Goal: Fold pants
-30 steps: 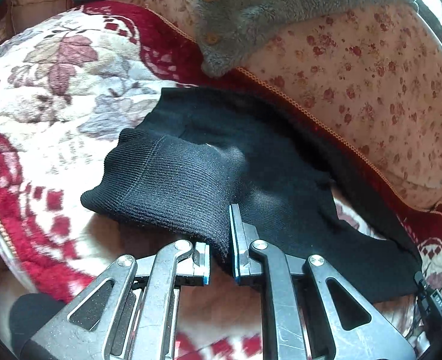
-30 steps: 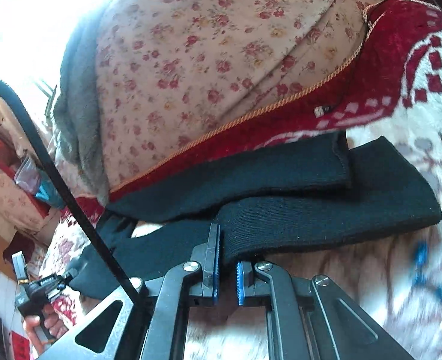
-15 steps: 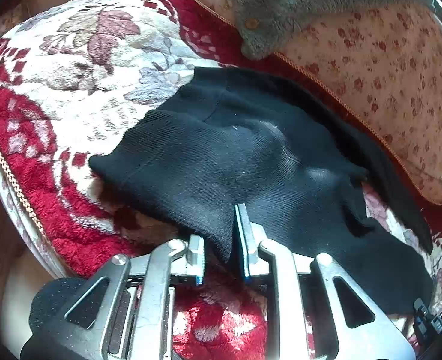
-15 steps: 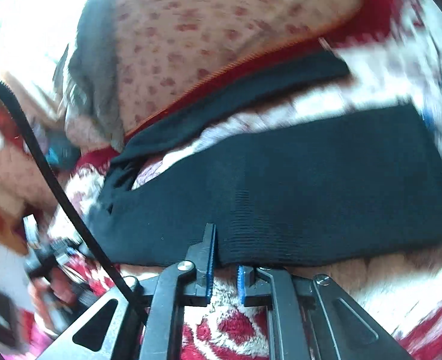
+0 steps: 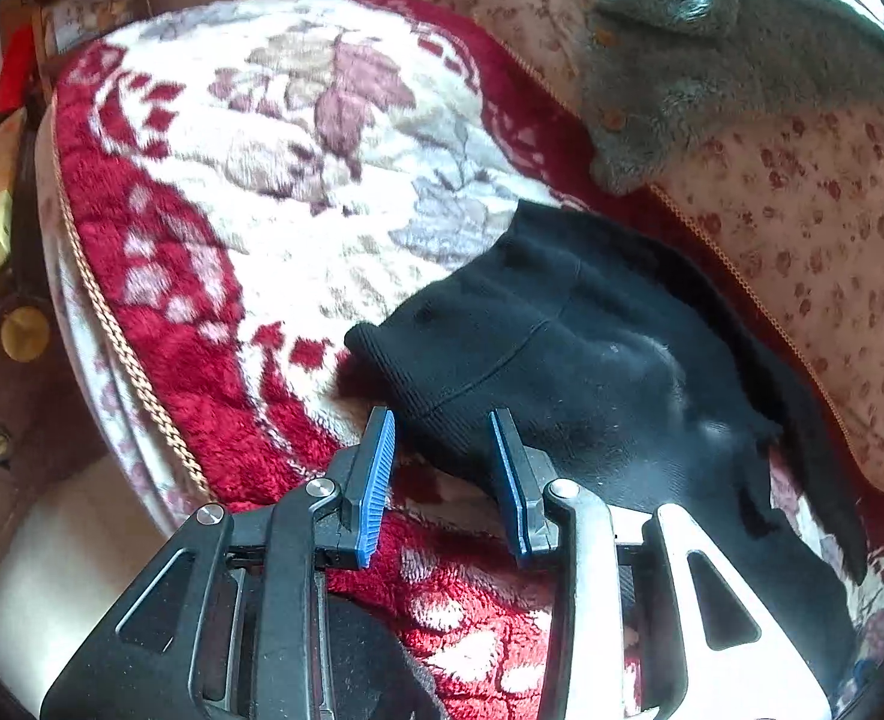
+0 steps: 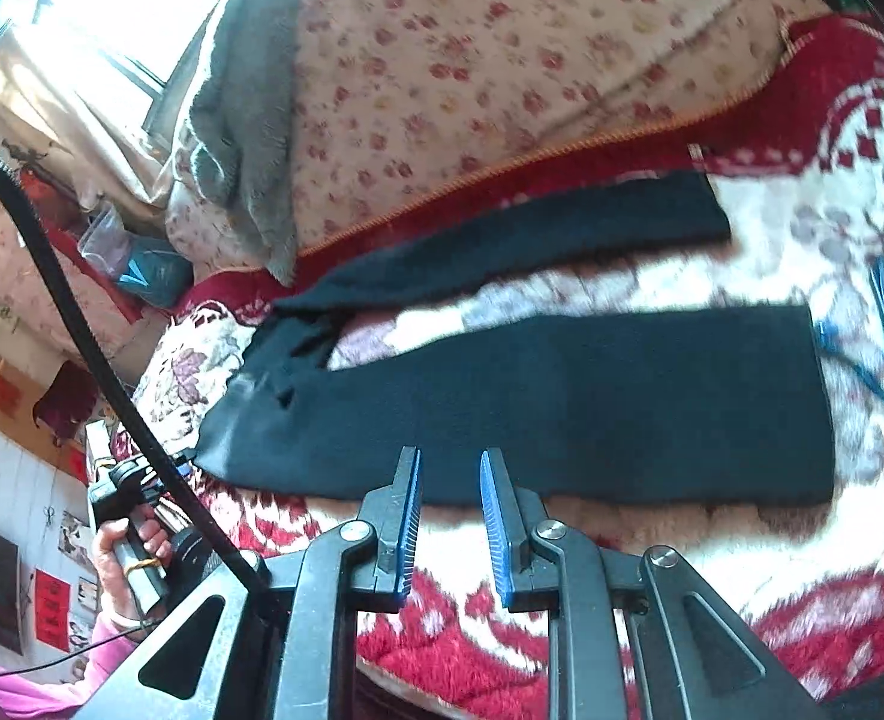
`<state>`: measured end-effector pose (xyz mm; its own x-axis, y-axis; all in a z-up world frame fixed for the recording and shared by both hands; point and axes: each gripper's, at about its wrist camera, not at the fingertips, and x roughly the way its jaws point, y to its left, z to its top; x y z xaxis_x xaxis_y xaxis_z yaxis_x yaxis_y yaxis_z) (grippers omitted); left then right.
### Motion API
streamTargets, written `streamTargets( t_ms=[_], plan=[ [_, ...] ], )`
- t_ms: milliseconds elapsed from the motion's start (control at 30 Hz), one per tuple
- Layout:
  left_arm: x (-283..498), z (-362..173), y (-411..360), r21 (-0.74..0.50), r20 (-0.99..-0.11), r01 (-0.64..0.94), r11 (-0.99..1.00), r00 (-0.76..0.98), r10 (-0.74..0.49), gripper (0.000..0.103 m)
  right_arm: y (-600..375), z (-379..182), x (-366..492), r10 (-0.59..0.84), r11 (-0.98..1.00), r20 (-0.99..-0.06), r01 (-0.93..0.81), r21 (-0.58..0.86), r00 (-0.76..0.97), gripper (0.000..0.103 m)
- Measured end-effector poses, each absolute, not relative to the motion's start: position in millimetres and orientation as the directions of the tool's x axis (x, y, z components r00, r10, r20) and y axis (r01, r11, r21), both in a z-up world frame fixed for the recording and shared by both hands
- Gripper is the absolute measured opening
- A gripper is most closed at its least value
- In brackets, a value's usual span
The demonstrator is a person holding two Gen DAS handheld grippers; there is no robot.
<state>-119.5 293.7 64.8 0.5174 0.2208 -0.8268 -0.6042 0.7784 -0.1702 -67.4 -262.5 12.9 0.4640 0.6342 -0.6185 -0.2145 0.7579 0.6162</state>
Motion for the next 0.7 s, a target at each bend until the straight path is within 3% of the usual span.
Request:
streamTargets(
  t_ms=[700],
  plan=[
    [-61.2,83.1,185.4,-0.163,-0.824,-0.388,0.907,0.559,0.091,0.035,-212.6,-5.2,-7.0,0.662,0.734,-0.621,-0.194,0.651,0.42,0.03]
  ],
)
